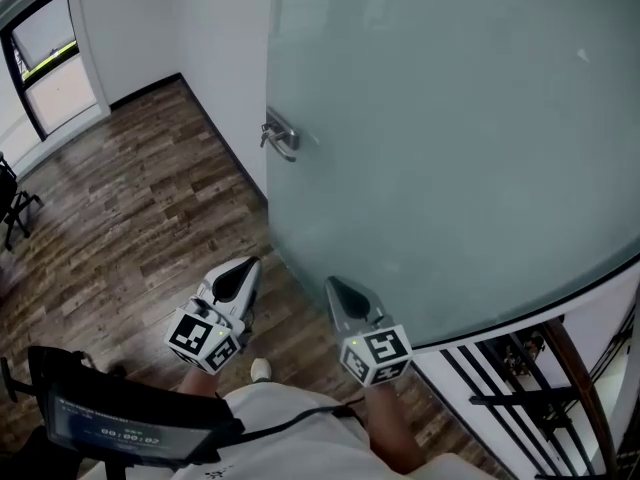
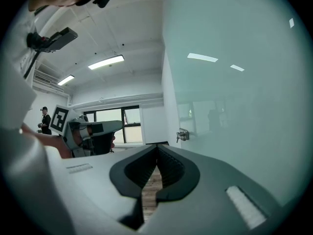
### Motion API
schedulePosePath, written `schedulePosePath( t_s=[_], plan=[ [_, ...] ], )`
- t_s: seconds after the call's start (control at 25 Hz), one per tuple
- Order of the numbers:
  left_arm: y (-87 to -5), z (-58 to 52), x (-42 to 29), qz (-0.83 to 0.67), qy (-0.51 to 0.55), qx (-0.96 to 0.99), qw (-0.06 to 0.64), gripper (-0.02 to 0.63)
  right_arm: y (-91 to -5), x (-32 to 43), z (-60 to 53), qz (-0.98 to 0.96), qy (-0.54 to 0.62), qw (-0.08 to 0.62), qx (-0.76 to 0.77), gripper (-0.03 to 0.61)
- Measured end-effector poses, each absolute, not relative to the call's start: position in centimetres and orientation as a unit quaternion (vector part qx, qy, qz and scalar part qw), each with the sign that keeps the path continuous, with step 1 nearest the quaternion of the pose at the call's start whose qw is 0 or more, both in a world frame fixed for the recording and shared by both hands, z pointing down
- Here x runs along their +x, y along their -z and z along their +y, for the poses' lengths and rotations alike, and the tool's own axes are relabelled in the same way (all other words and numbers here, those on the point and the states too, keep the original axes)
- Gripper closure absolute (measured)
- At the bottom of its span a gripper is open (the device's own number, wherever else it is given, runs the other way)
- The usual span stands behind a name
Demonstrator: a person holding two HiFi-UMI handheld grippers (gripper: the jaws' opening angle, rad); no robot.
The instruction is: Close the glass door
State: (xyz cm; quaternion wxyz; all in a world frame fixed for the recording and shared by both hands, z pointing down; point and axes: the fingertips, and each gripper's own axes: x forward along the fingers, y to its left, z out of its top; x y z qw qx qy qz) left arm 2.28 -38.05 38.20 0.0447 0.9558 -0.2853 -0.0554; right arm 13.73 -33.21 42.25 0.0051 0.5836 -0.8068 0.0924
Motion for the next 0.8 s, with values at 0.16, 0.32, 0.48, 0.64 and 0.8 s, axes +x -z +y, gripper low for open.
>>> schedulePosePath(
  t_s=[0.16,0.32,0.48,0.64,0.8],
  plan=[
    [-37.9,-40.9,1.3,-0.274,0.051,0.96,0.038,0.614,-42.2,12.3,-36.5,-0.805,-0.09,0.009,0.587,0.569],
    [-38.1,-42.7,0.3,-0.263,0.049,0.963,0.037,0.614,-42.7,11.4,-39.6,-0.804,-0.083,0.021,0.588,0.569],
    [-38.4,-44.1,-0.4,-0.254,0.045,0.965,0.042,0.614,-42.6,10.6,-41.9,-0.803,-0.08,0.028,0.591,0.569],
    [-38.5,-45.3,-1.3,-0.253,0.043,0.966,0.046,0.614,-41.6,9.9,-43.4,-0.799,-0.072,0.028,0.596,0.569],
    [-39.3,-47.1,-1.8,-0.271,0.043,0.96,0.063,0.614,-41.4,9.9,-45.6,-0.802,-0.073,0.031,0.591,0.569]
  ],
)
